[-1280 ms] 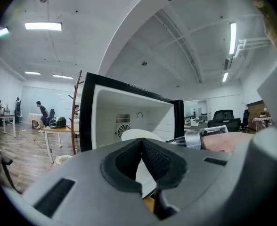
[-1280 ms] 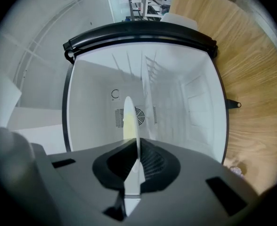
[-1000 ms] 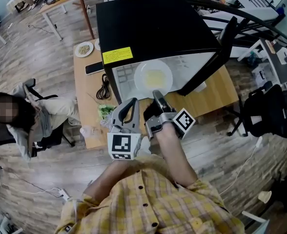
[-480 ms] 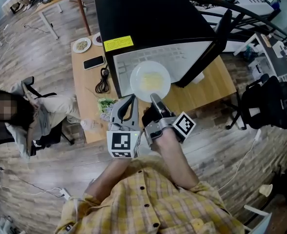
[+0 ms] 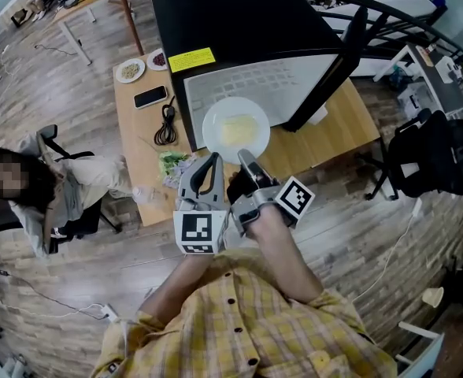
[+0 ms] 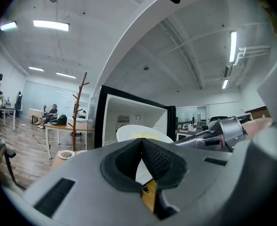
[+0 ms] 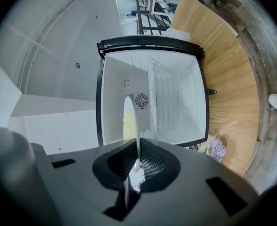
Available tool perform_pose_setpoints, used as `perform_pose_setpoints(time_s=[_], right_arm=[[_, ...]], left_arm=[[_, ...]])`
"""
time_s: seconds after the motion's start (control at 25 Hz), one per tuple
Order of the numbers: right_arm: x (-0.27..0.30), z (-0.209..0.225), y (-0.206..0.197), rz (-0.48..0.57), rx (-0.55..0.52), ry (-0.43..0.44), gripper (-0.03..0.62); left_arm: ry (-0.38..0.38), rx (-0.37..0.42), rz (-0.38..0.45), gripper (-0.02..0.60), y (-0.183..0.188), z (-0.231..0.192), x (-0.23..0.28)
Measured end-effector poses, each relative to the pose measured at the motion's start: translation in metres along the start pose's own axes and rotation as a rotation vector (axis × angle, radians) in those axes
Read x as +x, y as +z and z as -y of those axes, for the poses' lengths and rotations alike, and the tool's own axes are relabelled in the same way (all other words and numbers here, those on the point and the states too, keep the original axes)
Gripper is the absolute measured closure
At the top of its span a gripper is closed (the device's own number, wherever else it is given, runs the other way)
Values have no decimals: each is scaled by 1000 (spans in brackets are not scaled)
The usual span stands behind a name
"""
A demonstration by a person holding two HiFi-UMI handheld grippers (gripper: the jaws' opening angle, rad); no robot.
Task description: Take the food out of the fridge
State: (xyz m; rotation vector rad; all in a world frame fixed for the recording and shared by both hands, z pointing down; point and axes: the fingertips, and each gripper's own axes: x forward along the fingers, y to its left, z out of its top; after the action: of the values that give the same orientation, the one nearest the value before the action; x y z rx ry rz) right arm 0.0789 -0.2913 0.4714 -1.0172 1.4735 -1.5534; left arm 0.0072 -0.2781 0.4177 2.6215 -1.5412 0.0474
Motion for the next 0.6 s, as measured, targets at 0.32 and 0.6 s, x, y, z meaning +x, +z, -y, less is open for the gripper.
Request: perform_pose_setpoints(time_s=[0.32, 0.6], right_arm=[[-4, -3, -7, -3, -19, -6, 577], [-8, -2, -10, -1, -1, -11, 577]], left_arm=[[-10, 3, 7, 574, 1, -1, -6], [-10, -1, 16, 574, 4, 0, -9]])
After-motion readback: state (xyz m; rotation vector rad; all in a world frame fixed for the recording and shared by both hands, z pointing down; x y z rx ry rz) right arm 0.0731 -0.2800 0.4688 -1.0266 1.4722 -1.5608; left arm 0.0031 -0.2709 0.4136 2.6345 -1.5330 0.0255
